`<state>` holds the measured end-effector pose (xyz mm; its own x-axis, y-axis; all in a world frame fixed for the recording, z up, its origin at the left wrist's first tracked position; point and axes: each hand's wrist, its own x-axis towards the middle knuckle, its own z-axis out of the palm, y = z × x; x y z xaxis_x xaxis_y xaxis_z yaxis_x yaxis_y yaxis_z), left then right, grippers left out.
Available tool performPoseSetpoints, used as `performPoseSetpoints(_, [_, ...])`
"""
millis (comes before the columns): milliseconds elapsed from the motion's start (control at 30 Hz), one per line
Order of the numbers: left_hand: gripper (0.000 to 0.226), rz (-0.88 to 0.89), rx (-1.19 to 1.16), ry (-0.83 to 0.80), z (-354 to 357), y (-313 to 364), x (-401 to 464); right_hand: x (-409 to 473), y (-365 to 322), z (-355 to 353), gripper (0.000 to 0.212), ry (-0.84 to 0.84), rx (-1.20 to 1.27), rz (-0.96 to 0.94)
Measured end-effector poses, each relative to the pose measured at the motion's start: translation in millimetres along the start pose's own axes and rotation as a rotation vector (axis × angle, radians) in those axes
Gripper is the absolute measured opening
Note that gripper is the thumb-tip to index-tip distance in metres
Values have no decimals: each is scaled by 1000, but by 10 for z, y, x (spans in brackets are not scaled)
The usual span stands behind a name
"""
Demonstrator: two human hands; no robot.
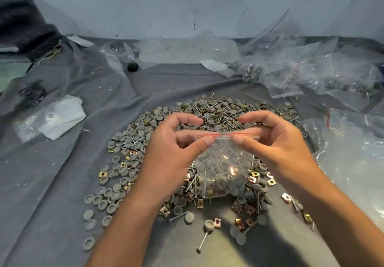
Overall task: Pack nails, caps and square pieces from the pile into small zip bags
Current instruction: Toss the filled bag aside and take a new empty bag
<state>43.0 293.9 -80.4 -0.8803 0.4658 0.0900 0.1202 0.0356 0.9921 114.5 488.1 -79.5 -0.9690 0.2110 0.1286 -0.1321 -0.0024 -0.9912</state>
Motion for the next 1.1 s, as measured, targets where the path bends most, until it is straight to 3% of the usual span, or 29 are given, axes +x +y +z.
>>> performPoseSetpoints(367, [27, 21, -21, 48, 5, -28, -13, 14, 49, 21, 27, 49, 174, 44])
performPoseSetpoints(433, [30, 11, 6, 39, 8, -33, -10, 3, 17, 0, 31, 37, 55, 30])
performPoseSetpoints(533, [29, 25, 87, -13, 5, -40, -18, -42, -50, -36, 34, -27, -342, -33])
performPoseSetpoints(633, [33, 41, 150, -34, 4, -46, -20, -38, -133, 7, 18, -94, -734, -104])
performPoseSetpoints(767, [40, 46, 126, 144, -40, -73, 14, 324, -361, 21, 3, -193, -730, 4])
performPoseSetpoints(867, [40, 53, 151, 194, -73, -61, 18, 812, -565, -178, 4, 12, -580, -32])
performPoseSetpoints(1000, [52, 42, 246, 209, -51, -63, 15, 1372, -739, -676, 7, 459, -343, 24])
performPoseSetpoints(1100, [44, 28, 263, 211, -26, -58, 9, 1368, -701, -1020, 13, 601, -357, 141])
